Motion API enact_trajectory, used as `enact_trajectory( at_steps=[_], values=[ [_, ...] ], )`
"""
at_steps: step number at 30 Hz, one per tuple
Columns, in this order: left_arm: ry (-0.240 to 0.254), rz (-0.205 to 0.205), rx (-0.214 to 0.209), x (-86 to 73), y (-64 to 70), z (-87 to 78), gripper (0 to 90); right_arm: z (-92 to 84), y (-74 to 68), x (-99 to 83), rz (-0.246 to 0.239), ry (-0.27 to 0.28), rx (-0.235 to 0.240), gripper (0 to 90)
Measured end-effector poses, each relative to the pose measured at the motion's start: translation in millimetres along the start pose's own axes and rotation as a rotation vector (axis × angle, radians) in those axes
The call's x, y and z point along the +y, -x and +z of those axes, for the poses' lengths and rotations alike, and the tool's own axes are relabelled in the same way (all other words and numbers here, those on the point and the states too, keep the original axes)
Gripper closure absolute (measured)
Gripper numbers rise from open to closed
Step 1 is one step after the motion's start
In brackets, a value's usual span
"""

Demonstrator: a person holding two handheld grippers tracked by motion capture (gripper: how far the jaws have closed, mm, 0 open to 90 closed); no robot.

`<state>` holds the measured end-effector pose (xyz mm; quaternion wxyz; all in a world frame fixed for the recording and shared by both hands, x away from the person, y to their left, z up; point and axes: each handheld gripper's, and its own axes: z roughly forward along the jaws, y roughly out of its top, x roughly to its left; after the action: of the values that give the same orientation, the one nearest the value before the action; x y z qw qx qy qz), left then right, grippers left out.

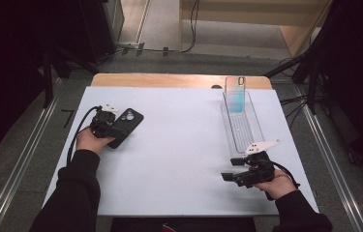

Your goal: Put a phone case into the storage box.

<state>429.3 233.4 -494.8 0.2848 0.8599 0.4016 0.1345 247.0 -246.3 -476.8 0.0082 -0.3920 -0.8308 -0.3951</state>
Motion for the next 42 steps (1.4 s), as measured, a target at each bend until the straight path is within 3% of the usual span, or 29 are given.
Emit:
enact_trajectory(
  at_steps=[2, 15, 33, 42],
  values=[
    [-0.007, 0.035, 0.012, -0.6, 2.0, 0.3, 9.9, -0.1, -0.2, 0.0, 0.000, 0.001, 0.002, 22.9],
    [0.025, 0.013, 0.027, -4.2, 3.5, 1.2, 9.9, 0.5, -0.3, 0.3, -0.007, -0.003, 0.001, 22.9],
    [0.010, 0.001, 0.029, -1.3, 2.0, -1.3, 14.9, 0.8, 0.1, 0.2, -0.009, -0.004, 0.001, 22.9],
    [0.033, -0.060, -0.040, 6.3, 1.1, -13.1, 15.2, 0.1, 0.1, 0.5, -0.008, 0.007, 0.003, 22.7]
  ],
)
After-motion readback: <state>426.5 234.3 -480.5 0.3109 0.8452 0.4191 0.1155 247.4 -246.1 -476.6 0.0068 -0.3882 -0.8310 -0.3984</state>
